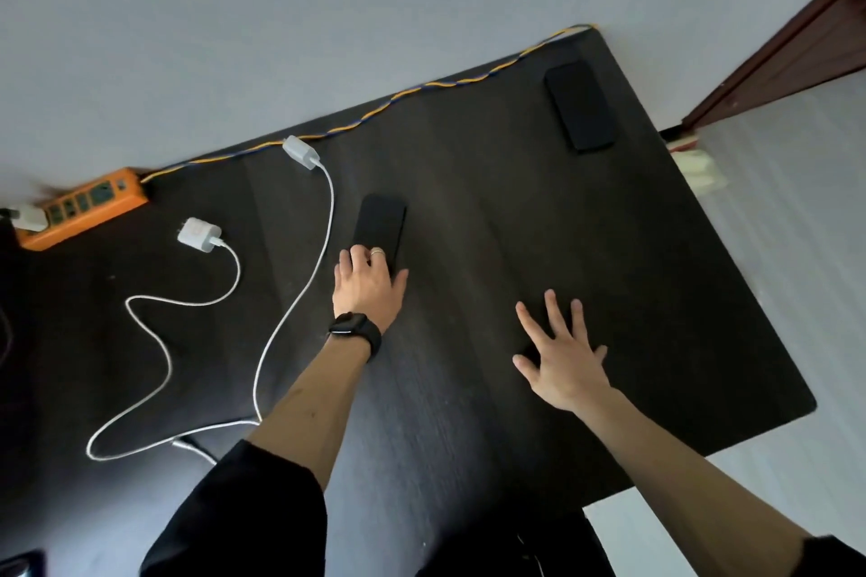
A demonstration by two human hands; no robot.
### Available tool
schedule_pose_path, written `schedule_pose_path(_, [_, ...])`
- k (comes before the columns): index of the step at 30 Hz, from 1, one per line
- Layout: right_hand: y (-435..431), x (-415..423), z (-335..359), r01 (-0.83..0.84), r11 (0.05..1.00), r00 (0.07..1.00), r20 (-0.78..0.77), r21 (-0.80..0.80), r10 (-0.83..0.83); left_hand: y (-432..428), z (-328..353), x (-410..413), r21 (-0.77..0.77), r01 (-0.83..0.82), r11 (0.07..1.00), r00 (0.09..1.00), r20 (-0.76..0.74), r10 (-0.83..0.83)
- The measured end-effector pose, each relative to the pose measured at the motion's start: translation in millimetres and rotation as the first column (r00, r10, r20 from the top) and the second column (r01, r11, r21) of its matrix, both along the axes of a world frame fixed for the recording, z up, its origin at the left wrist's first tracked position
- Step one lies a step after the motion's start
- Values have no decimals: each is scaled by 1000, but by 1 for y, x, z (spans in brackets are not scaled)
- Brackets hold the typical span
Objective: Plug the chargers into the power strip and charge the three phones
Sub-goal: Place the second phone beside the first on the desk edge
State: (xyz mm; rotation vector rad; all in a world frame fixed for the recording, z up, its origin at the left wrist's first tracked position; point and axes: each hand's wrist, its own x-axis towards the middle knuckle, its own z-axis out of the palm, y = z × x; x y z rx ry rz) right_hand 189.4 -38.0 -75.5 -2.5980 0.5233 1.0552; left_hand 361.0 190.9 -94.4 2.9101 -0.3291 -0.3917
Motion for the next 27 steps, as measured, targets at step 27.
schedule_pose_path(27, [70, -73, 158, 156, 596, 844, 208, 787, -495, 20, 152, -184, -522, -853, 17, 516, -847, -126])
